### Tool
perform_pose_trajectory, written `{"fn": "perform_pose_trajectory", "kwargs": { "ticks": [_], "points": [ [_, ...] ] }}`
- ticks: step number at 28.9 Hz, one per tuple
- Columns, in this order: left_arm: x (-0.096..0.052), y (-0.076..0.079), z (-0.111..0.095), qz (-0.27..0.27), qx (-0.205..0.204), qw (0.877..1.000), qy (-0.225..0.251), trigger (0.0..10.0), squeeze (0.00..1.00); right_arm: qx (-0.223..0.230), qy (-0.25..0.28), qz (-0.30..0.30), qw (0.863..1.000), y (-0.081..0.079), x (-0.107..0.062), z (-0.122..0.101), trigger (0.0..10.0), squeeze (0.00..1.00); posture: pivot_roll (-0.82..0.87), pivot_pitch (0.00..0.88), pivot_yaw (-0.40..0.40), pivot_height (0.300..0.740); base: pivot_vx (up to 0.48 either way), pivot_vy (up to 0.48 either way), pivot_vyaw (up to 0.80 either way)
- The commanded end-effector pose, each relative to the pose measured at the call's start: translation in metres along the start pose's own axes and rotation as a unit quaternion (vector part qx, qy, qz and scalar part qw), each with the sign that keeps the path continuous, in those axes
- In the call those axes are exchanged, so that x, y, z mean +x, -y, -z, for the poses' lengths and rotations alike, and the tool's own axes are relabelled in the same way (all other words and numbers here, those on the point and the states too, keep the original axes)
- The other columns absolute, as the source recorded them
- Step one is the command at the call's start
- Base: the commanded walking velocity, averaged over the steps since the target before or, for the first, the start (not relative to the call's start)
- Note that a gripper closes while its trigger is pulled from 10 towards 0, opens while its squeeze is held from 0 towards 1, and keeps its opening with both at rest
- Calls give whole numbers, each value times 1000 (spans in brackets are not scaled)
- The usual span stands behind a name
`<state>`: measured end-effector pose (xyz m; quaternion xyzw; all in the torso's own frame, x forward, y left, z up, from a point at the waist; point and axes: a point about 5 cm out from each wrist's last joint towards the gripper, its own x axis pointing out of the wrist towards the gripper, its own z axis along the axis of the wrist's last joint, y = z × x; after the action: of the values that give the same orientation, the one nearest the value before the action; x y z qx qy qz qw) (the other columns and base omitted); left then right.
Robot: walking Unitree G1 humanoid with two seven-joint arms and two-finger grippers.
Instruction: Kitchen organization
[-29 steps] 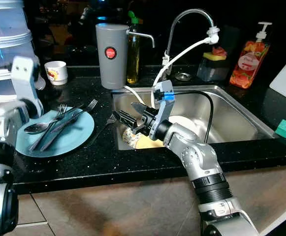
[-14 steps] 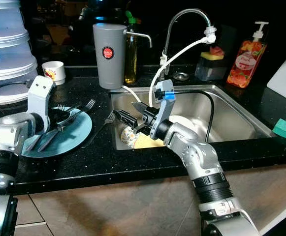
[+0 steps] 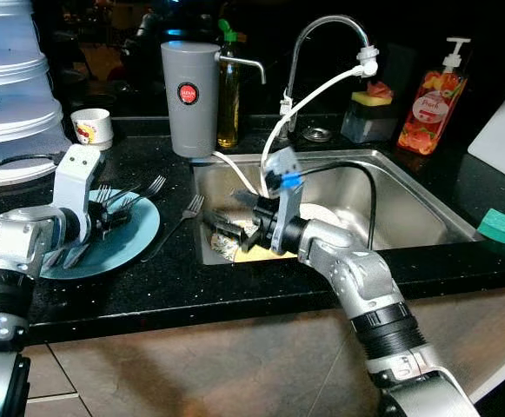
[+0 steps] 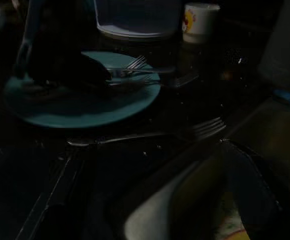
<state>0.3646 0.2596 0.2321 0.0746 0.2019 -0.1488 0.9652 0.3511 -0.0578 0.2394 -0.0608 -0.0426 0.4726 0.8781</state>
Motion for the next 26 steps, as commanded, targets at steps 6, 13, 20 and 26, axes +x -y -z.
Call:
{"fn": "perform_pose_trajectory", "kwargs": {
  "ticks": [6, 13, 20, 26],
  "points": [
    [0, 0, 7, -8, 2, 1000, -24, 10000, 0, -48, 21, -13, 999, -6, 2, -8, 10000, 0, 40, 33, -36, 740, 0, 0, 0],
    [1, -1, 12, -13, -11, 999, -41, 10000, 0, -58, 12, -26, 998, -9, 1, -5, 10000, 0, 40, 32, -35, 740, 0, 0, 0],
    [5, -2, 21, -13, -43, 997, -56, 9216, 0, -63, 15, -35, 997, -12, 1, -3, 10000, 0, 37, 33, -32, 740, 0, 0, 0],
    [7, -1, 29, -7, -43, 997, -71, 0, 0, -60, 15, -39, 997, -12, 0, -2, 10000, 0, 38, 32, -34, 740, 0, 0, 0]
  ]
}}
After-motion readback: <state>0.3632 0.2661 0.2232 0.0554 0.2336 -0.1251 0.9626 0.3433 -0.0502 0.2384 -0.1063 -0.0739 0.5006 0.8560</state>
